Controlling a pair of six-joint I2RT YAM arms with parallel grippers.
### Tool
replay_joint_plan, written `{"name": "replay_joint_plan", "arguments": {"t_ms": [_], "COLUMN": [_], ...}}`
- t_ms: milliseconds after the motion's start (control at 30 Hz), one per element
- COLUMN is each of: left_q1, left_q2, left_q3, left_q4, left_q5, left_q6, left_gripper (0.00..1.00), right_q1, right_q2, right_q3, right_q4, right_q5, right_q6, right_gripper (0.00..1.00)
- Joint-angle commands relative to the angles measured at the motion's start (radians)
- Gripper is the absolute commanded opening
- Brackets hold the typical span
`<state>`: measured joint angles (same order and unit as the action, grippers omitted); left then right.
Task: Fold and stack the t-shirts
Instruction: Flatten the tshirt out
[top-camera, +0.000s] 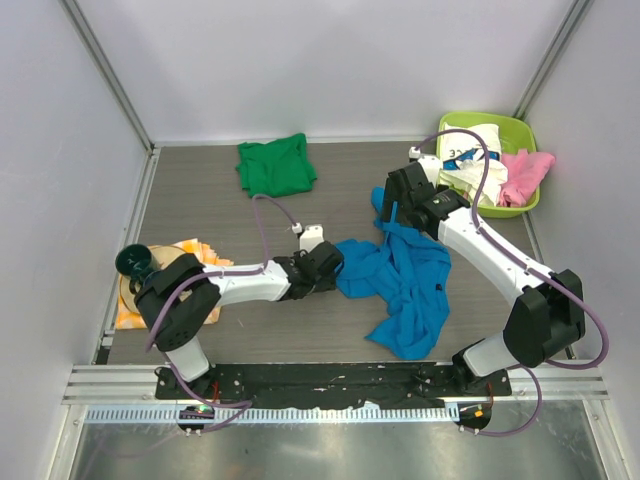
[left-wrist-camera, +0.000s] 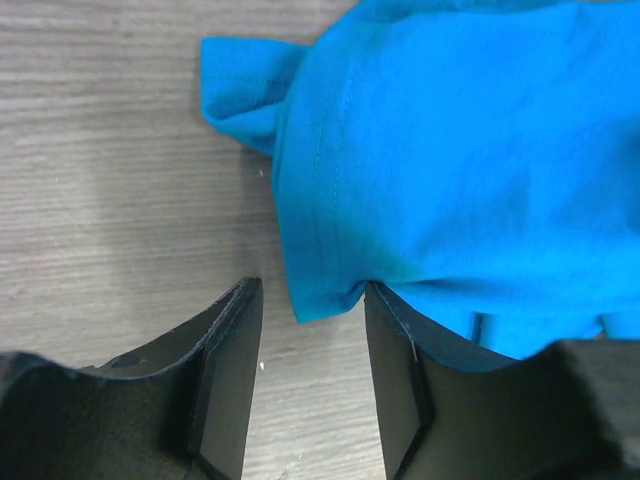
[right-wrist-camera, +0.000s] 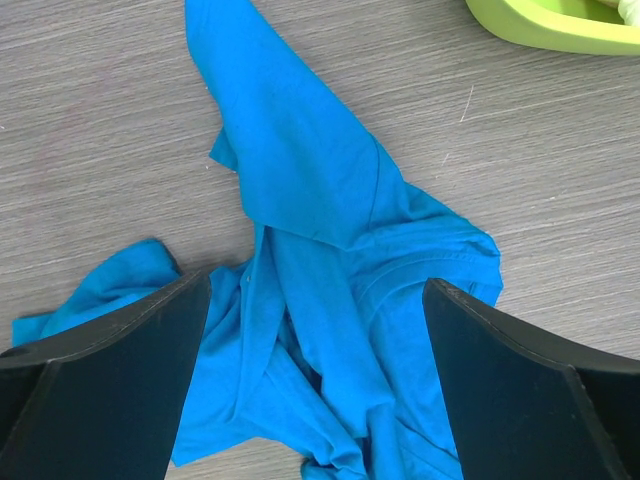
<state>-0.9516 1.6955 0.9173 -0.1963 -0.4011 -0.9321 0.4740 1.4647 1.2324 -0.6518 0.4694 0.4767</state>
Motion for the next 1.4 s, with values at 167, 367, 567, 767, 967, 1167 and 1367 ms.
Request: {"name": "replay_joint_plan", "arguments": {"t_ms": [167, 367, 567, 767, 967, 1167, 1367], "left_q1": [0.056, 0.056, 0.056, 0.076, 0.120, 0.155, 0.168], "left_q2": [0.049, 0.029, -0.175, -0.486, -0.691, -0.770, -0.709], "left_q3": [-0.012, -0.026, -0.040, 0.095, 0.285, 0.273, 0.071], "left_q4": [0.090, 0.090, 0.003, -0.280, -0.549, -0.643, -0.549], "left_q5": [0.039, 0.051, 0.044, -0.053, -0.168, -0.225, -0.127], "left_q6": [0.019, 0.015, 0.024, 0.081, 0.122, 0.124, 0.046], "left_gripper": [0.33, 0.00, 0.00, 0.00, 0.00, 0.00, 0.00], "right_q1": [-0.002, -0.002, -0.002, -0.002, -0.002, 0.002, 0.035], "right_q2": [-0.018, -0.015, -0.012, -0.010, -0.010, 0.017, 0.066], "right_q3": [0.002, 0.002, -0.016, -0.027, 0.004, 0.012, 0.015], "right_q4": [0.038, 0.038, 0.043, 0.064, 0.066, 0.069, 0.084], "right_q5": [0.031, 0.032, 0.035, 0.034, 0.000, -0.028, -0.075], "right_q6": [-0.010, -0.009, -0.009, -0.001, -0.003, -0.004, -0.021], "right_gripper": [0.93, 0.93, 0.92, 0.92, 0.92, 0.92, 0.92]}}
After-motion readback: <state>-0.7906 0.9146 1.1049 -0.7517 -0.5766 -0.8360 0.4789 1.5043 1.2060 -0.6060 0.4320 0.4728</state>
